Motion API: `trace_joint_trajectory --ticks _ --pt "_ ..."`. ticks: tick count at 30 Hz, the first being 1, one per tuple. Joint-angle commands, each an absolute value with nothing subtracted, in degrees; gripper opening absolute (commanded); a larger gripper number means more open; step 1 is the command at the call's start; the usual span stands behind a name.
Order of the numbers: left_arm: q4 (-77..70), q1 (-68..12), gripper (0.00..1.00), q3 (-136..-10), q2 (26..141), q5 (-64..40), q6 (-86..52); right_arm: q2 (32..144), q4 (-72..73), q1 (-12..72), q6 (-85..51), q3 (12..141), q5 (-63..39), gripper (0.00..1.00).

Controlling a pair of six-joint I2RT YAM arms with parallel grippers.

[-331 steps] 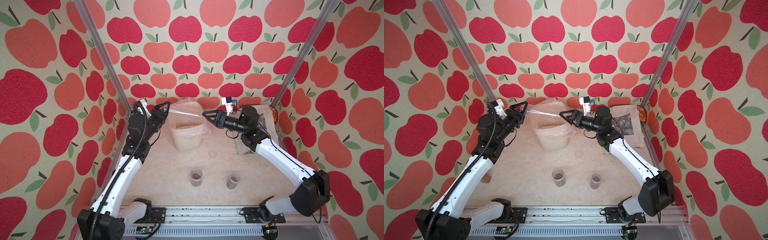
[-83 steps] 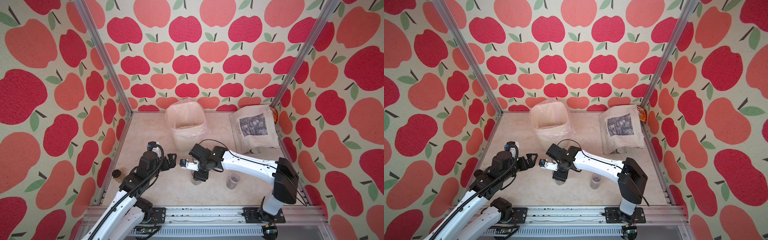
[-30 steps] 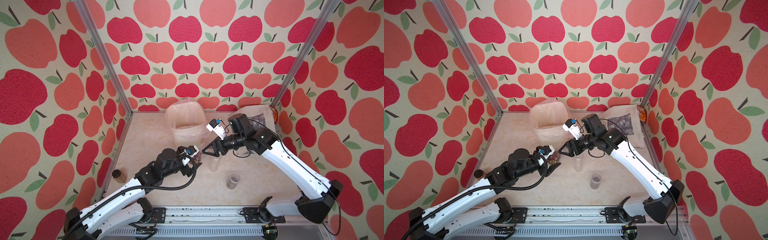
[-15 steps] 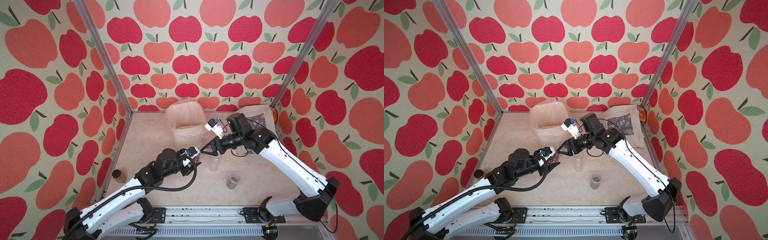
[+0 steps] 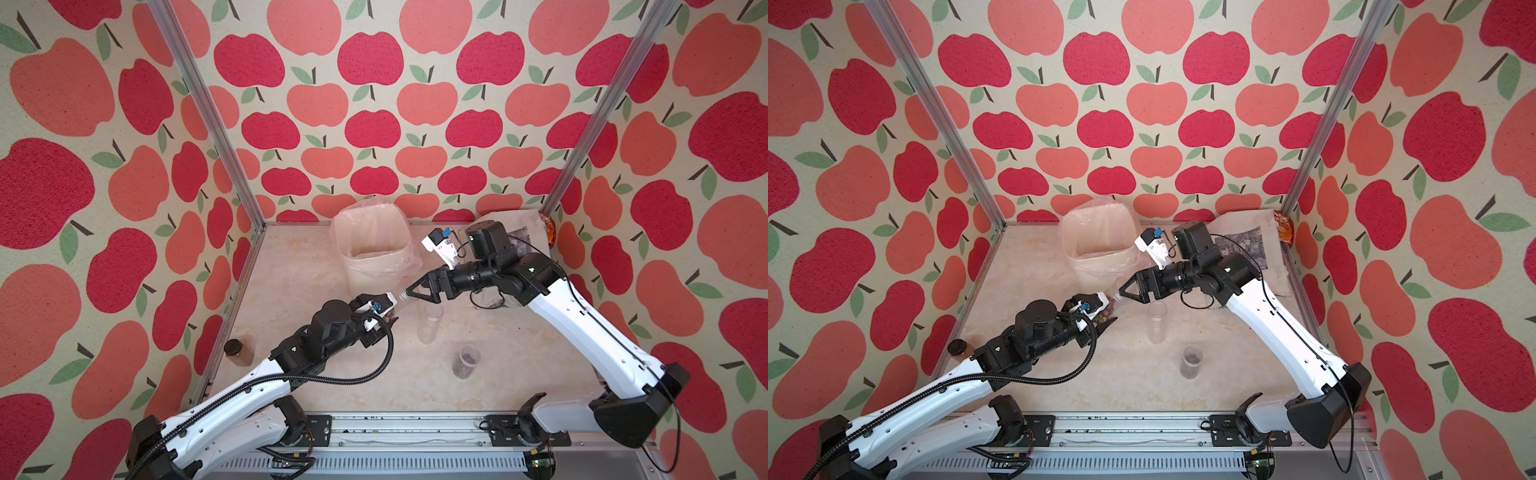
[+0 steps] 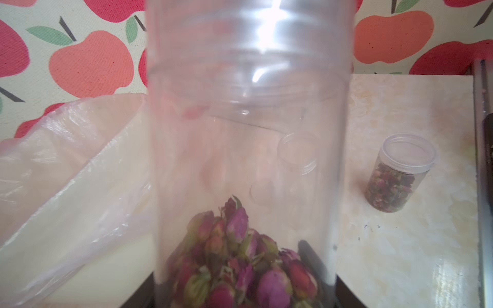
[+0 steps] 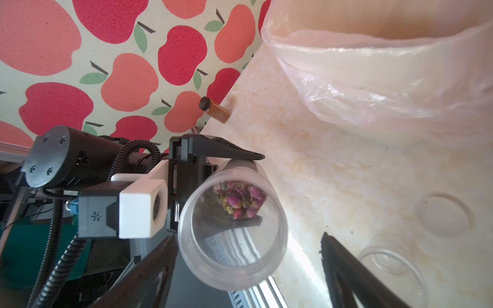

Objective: Empty the moldy dried flower tea in the jars
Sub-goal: Pick up the jar from the center of the board, then unscrew the lid from the jar.

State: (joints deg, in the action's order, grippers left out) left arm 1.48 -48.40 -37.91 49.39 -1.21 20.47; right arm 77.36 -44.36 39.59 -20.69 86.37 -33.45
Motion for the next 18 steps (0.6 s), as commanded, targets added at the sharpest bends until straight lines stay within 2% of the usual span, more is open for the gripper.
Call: trace_joint_trajectory --ticks 1,5,18 --pt "-3.9 -48.9 0.27 -36.8 48.6 4.8 26.8 75.6 -44.9 37.2 -24.6 87.9 -35.2 0.98" --pt "-4.9 -50.1 0.26 -37.0 49.9 8.4 31.6 77.4 -49.6 37.0 -24.7 91.0 -36.7 0.99" --pt "-8.6 -52.5 0.22 -38.2 53.1 12.8 38.3 80.2 -49.7 39.4 -25.6 89.5 -38.0 0.97"
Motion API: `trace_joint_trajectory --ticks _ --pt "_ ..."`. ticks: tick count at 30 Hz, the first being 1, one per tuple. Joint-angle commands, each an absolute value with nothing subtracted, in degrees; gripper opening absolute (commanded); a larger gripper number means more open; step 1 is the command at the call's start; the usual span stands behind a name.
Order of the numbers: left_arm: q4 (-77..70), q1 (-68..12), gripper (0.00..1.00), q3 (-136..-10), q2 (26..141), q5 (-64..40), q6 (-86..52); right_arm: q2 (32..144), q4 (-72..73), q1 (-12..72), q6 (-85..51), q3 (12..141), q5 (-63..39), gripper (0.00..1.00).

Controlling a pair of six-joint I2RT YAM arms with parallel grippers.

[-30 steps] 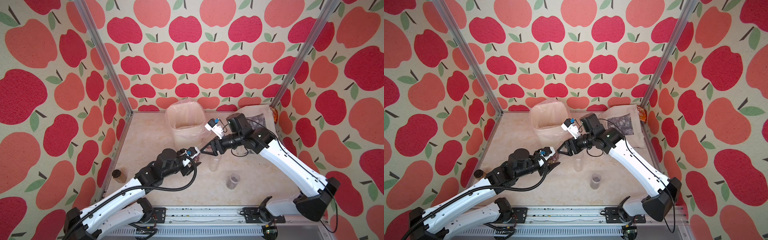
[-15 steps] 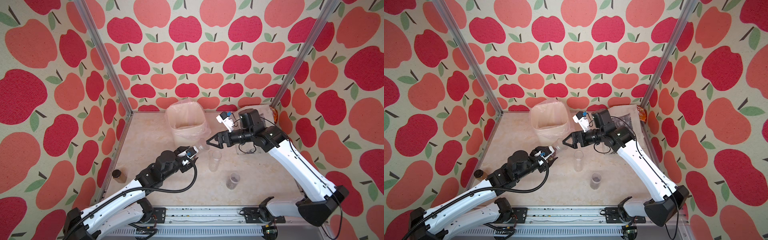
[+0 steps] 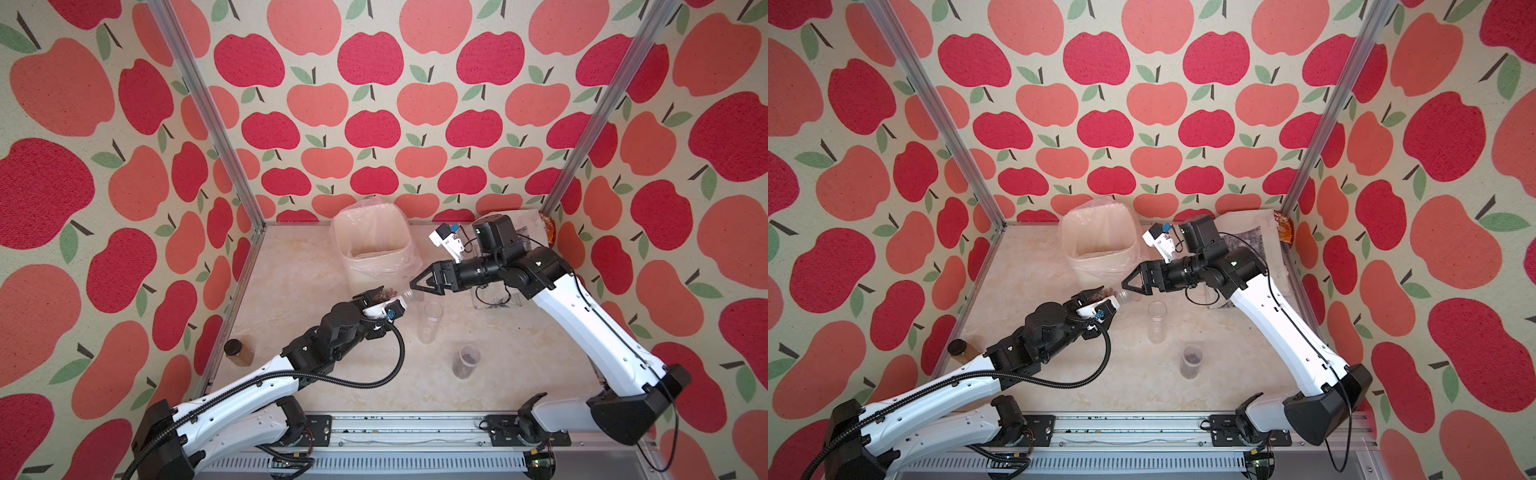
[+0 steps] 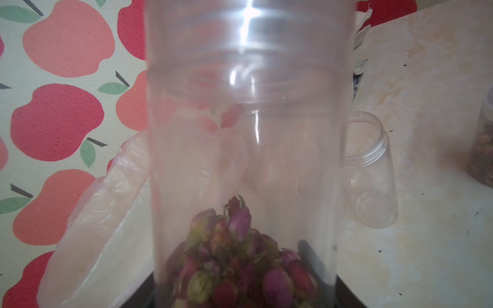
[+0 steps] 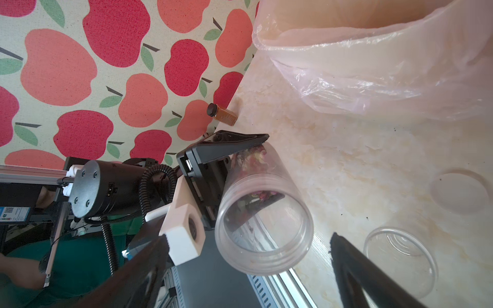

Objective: Empty the moldy dried flower tea in the jars
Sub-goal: Unscrew the lid from the jar.

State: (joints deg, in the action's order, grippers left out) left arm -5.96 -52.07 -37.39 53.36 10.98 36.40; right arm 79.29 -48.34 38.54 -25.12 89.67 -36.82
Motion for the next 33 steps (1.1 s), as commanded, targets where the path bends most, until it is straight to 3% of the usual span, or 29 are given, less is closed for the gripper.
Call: trace_joint_trajectory --ticks 1,14,18,23,27,33 --pt "-8.6 -52.5 0.22 -38.2 53.1 12.9 38.2 80.5 -49.7 39.5 -25.6 89.5 -37.9 0.95" --pt "-8.7 -52.9 0.21 -37.9 52.4 13.4 37.5 82.6 -48.7 40.5 -25.4 89.0 -38.2 0.76" --pt "-8.7 -53.0 0.2 -38.0 52.6 13.3 37.3 82.9 -48.1 40.5 -25.3 89.1 -38.8 0.62" --pt "-6.9 -52.6 0.16 -38.7 52.1 10.4 33.4 83.6 -48.1 40.7 -22.0 89.8 -39.9 0.34" --pt "-1.2 -50.3 0.1 -40.7 50.6 -0.2 27.0 85.4 -51.8 41.6 -9.3 93.6 -38.9 0.26" --pt "5.3 -42.0 0.05 -43.0 47.7 -27.2 15.7 89.1 -64.8 46.2 24.2 101.9 -33.1 0.24"
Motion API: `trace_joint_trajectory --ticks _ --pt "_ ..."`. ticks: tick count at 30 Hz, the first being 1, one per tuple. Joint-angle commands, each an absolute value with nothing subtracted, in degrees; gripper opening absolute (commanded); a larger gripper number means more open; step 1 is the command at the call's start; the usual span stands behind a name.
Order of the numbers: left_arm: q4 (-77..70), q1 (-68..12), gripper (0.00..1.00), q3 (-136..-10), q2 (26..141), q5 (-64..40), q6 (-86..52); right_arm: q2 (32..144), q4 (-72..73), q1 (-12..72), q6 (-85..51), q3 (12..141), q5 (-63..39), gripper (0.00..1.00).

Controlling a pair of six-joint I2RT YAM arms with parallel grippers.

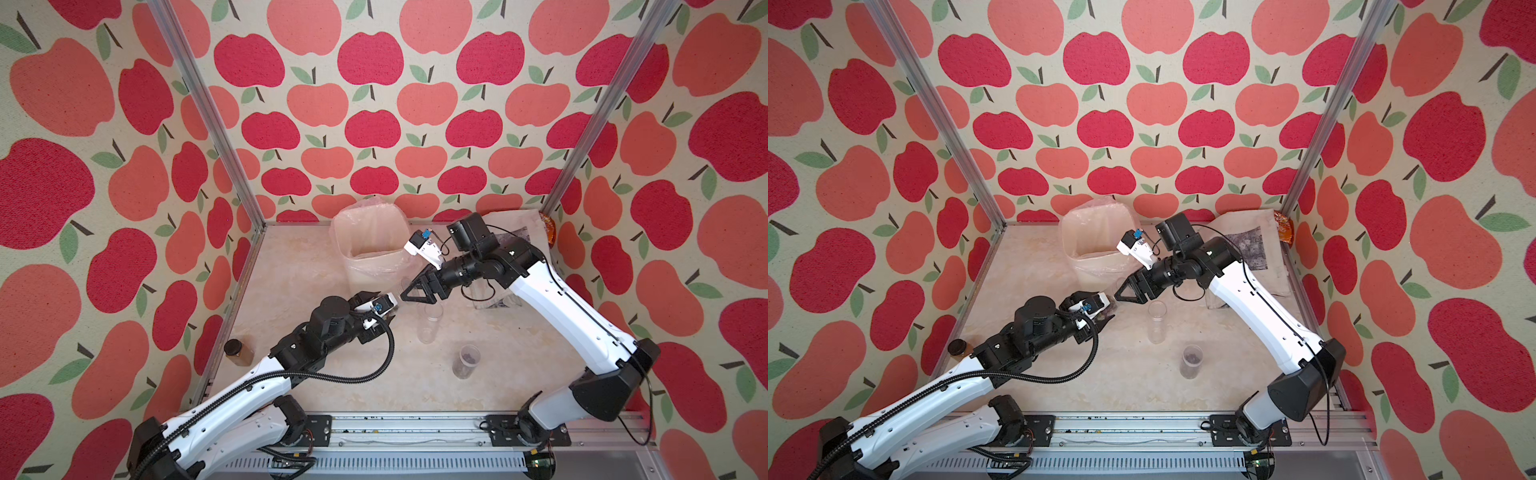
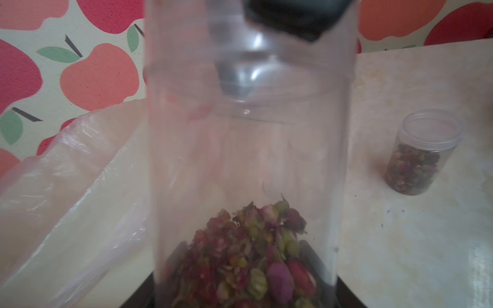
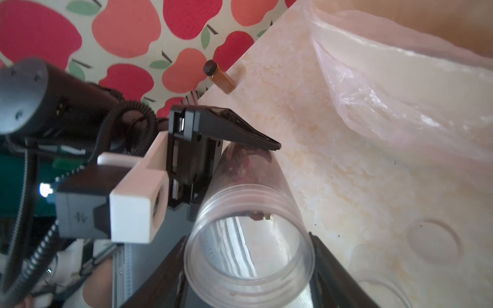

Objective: Empty the moldy dried flower tea in the jars
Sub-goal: Unscrew the lid from the jar.

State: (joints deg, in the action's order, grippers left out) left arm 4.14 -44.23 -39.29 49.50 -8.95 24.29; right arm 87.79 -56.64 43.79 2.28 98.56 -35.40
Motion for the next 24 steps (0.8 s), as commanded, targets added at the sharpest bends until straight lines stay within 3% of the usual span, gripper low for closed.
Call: trace_joint_trajectory --ticks 1,10,17,19,20,21,24 --pt "5.4 -40.5 0.05 -42.9 47.1 -31.4 13.0 89.9 -66.1 46.7 28.0 103.3 -32.6 0.24" --pt "3.9 -30.4 0.03 -43.0 48.4 -60.5 0.7 96.9 -76.5 48.8 46.9 115.7 -29.1 0.21" --pt "4.2 -29.6 0.04 -42.6 49.1 -60.3 1.5 100.4 -79.4 49.9 49.9 120.5 -26.8 0.25" --pt "5.3 -29.5 0.04 -42.6 48.8 -56.9 3.0 100.1 -77.9 49.9 48.2 120.8 -27.3 0.35" --pt "5.8 -29.5 0.04 -42.6 48.7 -55.1 3.8 99.7 -77.0 49.9 47.2 120.7 -27.8 0.43" --pt "6.4 -29.6 0.04 -42.8 48.6 -53.1 4.8 99.0 -75.7 49.9 45.8 120.5 -28.6 0.6" --pt "6.9 -29.8 0.04 -42.9 47.9 -45.8 7.3 94.7 -66.1 49.8 34.7 116.4 -28.8 0.8"
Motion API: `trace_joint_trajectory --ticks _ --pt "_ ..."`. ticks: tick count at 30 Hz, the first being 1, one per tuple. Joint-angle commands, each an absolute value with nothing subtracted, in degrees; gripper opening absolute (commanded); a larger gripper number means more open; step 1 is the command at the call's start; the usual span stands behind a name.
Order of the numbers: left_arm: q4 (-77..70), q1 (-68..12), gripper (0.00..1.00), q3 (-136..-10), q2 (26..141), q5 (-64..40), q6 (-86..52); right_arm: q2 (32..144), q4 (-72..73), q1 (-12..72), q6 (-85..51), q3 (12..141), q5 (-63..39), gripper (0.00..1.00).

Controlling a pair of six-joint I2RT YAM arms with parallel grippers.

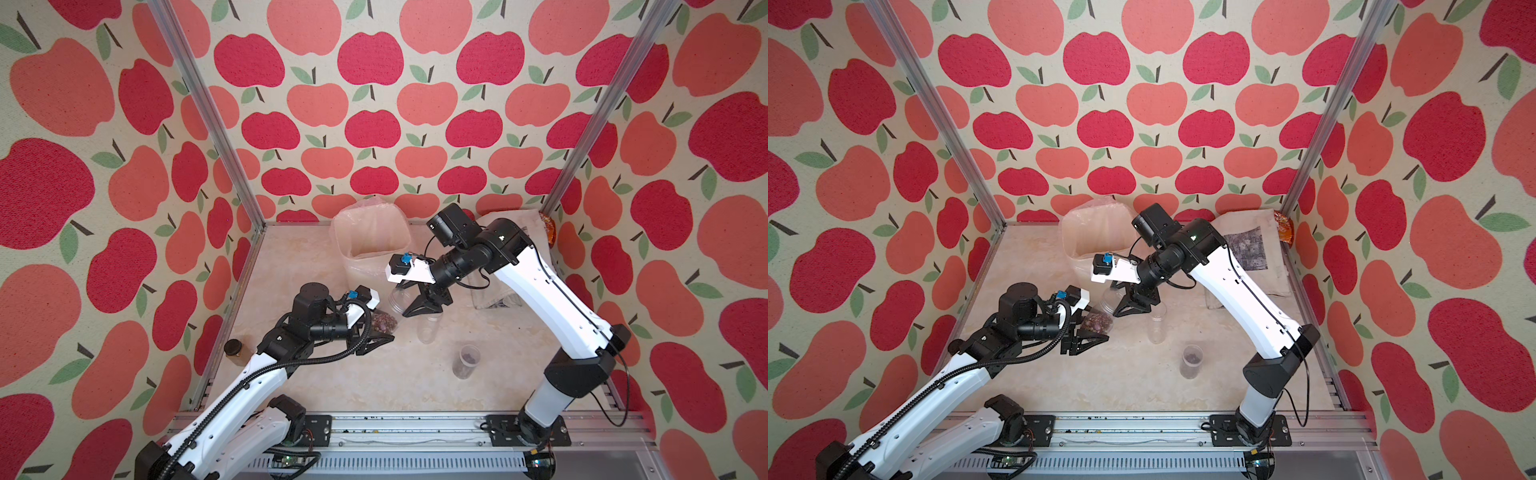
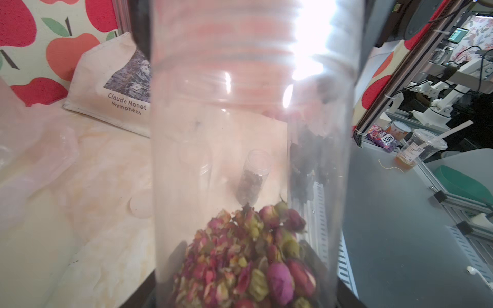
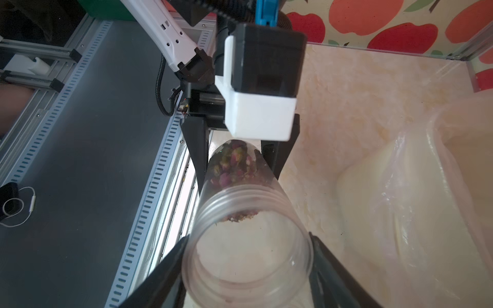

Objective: Empty the moldy dried flower tea in the jars
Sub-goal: Unscrew the lid from the jar.

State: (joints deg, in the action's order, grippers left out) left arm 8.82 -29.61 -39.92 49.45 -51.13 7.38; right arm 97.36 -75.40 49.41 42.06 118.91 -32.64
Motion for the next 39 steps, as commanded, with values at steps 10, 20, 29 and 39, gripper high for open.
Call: trace_joint_trajectory --ticks 10,20,29,39 --pt "2.3 -37.5 0.02 -41.3 46.2 -13.6 24.7 84.9 -51.8 47.0 -13.2 108.2 -23.5 0.95" --pt "-5.5 -44.6 0.02 -39.7 47.1 1.3 35.2 86.7 -56.0 45.3 -28.5 104.5 -23.8 0.97" --pt "-5.4 -45.0 0.01 -39.6 47.6 2.4 35.9 86.1 -52.7 46.2 -30.5 101.1 -28.7 0.88" --pt "-4.4 -45.0 0.01 -39.6 48.2 2.3 35.6 87.6 -52.2 47.8 -29.9 101.2 -30.6 0.82"
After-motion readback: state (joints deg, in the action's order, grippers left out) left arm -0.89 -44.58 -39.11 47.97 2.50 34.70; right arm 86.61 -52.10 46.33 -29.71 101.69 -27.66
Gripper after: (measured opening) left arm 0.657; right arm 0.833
